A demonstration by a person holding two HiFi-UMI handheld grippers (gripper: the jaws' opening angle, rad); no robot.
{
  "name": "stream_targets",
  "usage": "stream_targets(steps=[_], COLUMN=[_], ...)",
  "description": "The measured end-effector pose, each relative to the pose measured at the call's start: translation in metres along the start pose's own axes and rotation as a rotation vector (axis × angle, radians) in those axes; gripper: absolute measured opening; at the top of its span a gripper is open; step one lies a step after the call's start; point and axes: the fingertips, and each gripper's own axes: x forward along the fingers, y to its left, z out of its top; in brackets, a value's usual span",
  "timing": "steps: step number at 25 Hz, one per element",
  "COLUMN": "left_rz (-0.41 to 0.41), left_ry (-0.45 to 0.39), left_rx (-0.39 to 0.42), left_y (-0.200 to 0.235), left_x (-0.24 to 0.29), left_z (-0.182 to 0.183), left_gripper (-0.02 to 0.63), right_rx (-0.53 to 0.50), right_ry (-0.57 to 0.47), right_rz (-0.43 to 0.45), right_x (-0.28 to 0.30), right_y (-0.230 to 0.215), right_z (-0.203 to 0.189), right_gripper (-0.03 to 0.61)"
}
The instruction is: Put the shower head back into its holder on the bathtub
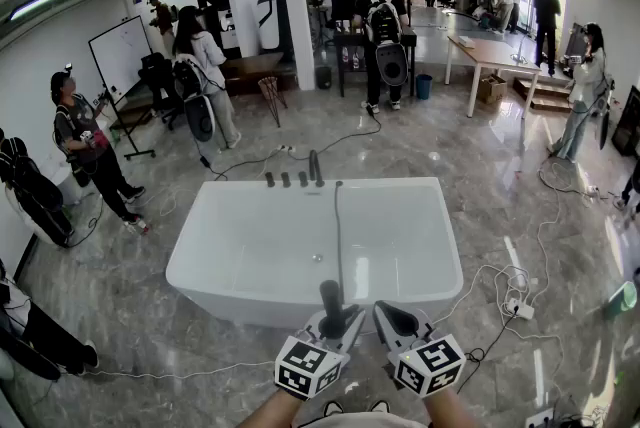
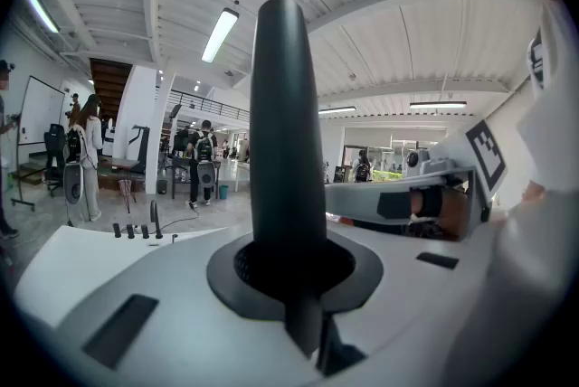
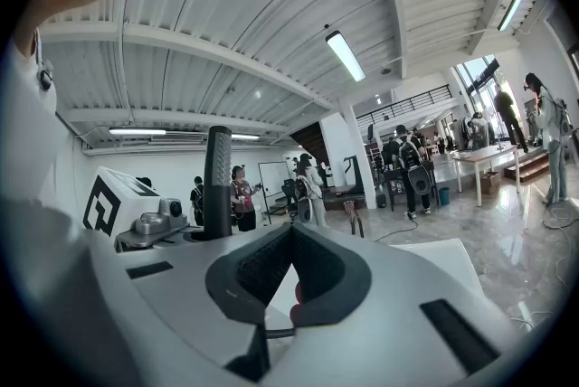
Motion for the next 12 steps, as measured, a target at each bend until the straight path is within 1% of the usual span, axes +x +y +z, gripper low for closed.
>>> stream_targets(steps=[12], left_rz=[0.007], left_ry=[-0.001], left_rx=[0.003], left_y=[-0.0045], left_x=[0.0027], left_z=[-0.0004], left_gripper=[0.040], right_rx=[0.000], right_ry=[0.011], right_rz=[0.008], right_x=[-0.0030], right_y=[-0.0029], right_z=[-0.0012], right_gripper=[0.014])
